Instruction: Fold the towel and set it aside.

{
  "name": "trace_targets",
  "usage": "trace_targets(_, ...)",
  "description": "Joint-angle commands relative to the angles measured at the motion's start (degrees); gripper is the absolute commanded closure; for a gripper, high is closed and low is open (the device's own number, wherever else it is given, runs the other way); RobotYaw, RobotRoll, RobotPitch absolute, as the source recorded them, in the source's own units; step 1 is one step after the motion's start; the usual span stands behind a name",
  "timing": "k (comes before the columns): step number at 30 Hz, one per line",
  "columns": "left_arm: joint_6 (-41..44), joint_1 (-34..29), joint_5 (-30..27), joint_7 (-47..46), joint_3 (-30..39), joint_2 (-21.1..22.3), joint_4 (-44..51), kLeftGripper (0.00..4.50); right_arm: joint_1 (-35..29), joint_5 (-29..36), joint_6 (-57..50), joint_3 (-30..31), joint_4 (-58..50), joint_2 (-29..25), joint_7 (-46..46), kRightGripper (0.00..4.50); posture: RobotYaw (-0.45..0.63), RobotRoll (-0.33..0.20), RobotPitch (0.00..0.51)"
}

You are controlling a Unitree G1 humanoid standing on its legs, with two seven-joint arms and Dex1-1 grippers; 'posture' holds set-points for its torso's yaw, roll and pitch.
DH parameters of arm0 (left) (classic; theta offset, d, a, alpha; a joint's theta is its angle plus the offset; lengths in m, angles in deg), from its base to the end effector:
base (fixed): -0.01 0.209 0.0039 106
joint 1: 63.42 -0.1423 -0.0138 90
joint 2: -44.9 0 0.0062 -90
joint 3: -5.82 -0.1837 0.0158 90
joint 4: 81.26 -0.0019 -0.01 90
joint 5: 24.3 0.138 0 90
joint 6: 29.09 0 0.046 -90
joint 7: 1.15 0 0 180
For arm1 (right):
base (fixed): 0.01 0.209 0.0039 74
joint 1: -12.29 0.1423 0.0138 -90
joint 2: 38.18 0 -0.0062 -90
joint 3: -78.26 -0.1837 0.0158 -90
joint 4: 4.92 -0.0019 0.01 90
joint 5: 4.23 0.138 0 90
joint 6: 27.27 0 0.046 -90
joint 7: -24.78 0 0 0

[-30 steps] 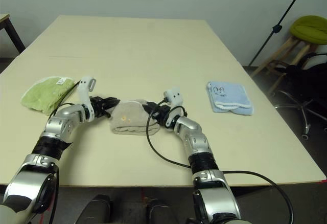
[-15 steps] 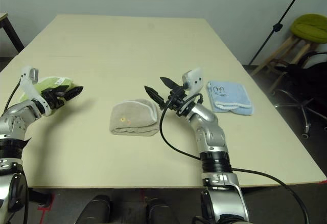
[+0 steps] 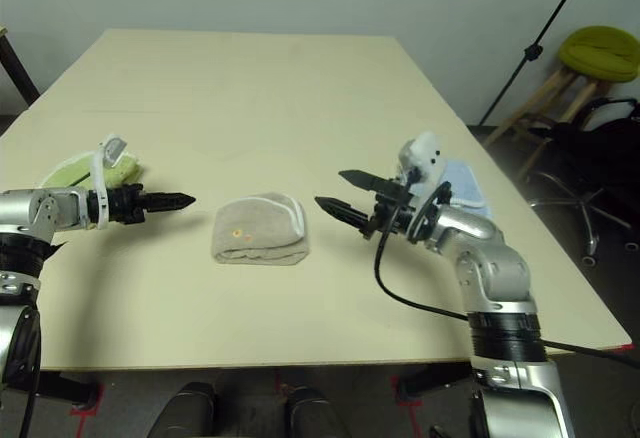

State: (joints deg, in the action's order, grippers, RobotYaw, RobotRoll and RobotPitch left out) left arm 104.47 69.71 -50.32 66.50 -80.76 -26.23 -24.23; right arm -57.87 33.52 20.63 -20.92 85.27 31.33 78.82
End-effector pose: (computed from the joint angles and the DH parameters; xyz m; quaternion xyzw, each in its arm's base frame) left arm 0.3144 0.2704 0.1534 -0.1429 0.1994 -0.4660 0.8501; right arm 0.2528 -0.2651 0.1442 0.0946 0.1249 0.4442 0.8821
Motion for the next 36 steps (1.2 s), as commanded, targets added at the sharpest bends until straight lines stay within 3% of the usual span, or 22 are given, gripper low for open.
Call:
trace_targets(1, -12.69, -2.14, -2.06, 7.7, 3.68, 0.98, 3.34, 0.04, 1.77, 3.68, -9.45, -1.74, 1.16, 0.06, -3.84, 0.0, 0.06, 0.0, 0.046)
trace_targets(8, -21.76, -5.73, -0.61, 16.06, 3.05, 6.63, 4.46, 0.04, 9.14, 4.13, -18.79, -1.92, 7.06, -0.06, -9.25, 0.0, 0.1, 0.0, 0.051)
trace_targets(15, -21.9, -6.48, -1.69, 15.09, 3.87, 6.2, 5.8, 0.04, 12.86, 6.22, -27.16, -2.77, 10.51, -0.59, -9.37, 0.0, 0.12, 0.0, 0.054)
trace_targets(23, -22.23, -9.21, -3.57, 16.26, 3.89, 6.2, 9.43, 0.04, 15.01, 3.36, -32.69, -1.38, 17.31, -1.5, -11.81, 0.0, 0.15, 0.0, 0.046)
trace_targets(30, -22.76, -10.86, -4.27, 18.12, 4.07, 6.9, 10.59, 0.04, 20.94, 1.08, -36.86, -1.7, 26.9, 5.52, -17.04, 0.0, 0.16, 0.0, 0.05)
trace_targets(36, -23.92, -11.86, -3.88, 19.1, 3.88, 7.36, 10.53, 0.04, 23.57, -2.07, -34.3, -1.7, 34.0, 10.98, -20.16, 0.0, 0.17, 0.0, 0.05)
